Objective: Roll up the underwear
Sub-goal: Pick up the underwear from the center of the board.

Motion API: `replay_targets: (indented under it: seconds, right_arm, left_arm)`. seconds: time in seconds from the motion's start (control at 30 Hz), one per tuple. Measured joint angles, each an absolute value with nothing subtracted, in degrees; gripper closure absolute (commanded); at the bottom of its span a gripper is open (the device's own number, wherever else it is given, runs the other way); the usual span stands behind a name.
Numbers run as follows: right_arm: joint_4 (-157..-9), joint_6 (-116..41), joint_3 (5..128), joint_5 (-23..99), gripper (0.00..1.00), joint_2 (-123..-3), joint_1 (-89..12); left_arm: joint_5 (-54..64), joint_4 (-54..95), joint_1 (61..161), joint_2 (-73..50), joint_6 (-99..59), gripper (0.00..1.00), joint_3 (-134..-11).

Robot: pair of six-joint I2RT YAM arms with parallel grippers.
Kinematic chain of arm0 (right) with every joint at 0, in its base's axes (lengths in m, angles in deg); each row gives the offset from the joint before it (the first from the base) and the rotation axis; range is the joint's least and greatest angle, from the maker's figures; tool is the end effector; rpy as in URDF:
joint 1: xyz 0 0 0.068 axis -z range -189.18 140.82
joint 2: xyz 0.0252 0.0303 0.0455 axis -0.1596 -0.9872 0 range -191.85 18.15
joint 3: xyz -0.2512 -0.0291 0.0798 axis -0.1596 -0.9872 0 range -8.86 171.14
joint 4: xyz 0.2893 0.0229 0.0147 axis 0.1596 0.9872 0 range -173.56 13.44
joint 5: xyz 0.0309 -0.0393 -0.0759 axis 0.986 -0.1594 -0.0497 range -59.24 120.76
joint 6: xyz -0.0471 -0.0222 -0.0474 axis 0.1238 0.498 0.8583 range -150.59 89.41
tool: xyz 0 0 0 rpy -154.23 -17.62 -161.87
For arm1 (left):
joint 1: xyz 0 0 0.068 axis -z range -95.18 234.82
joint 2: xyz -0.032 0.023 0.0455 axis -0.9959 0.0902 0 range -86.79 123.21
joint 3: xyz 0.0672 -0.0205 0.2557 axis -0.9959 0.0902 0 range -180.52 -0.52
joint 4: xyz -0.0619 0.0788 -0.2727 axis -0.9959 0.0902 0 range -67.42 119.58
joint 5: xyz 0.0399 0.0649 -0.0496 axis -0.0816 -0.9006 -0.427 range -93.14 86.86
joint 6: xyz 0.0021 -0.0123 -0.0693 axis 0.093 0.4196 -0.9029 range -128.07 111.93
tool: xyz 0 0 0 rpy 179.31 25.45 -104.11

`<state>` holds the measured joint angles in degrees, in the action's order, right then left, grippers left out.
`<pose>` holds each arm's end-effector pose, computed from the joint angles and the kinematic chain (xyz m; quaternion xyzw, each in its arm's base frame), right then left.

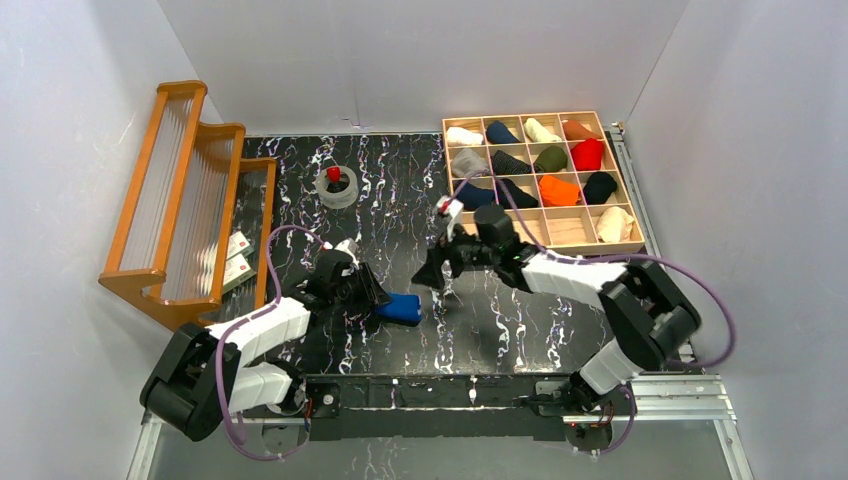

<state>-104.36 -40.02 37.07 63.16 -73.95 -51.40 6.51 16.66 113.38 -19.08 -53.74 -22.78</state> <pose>0.2566 0.2745 0.1594 -0.3721 0.7365 0.4359 0.3594 0.2238 -0.1328 0.1128 -0.0986 0.8966 -0.3170 0.2929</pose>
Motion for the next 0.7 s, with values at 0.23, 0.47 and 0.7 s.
replay_targets:
  seconds: [0.23, 0.47, 0.7]
  right_arm:
    - [-107.81, -46.1, 40.17, 62.61, 0.01, -74.01, -45.72]
    - [-113.48, -30.28, 31.41, 61.48, 0.05, -73.14, -55.27]
    - [-114.2, -11.17, 30.99, 55.66, 0.11, -72.07, -65.15]
  left_arm:
    - [6.55, 17.12, 113.38, -18.93, -53.15, 0.68, -23.08]
    - [6.93, 19.42, 113.38, -17.34, -52.36, 0.68, -25.09]
    - [7.14, 21.74, 113.38, -16.33, -51.25, 0.68, -26.84]
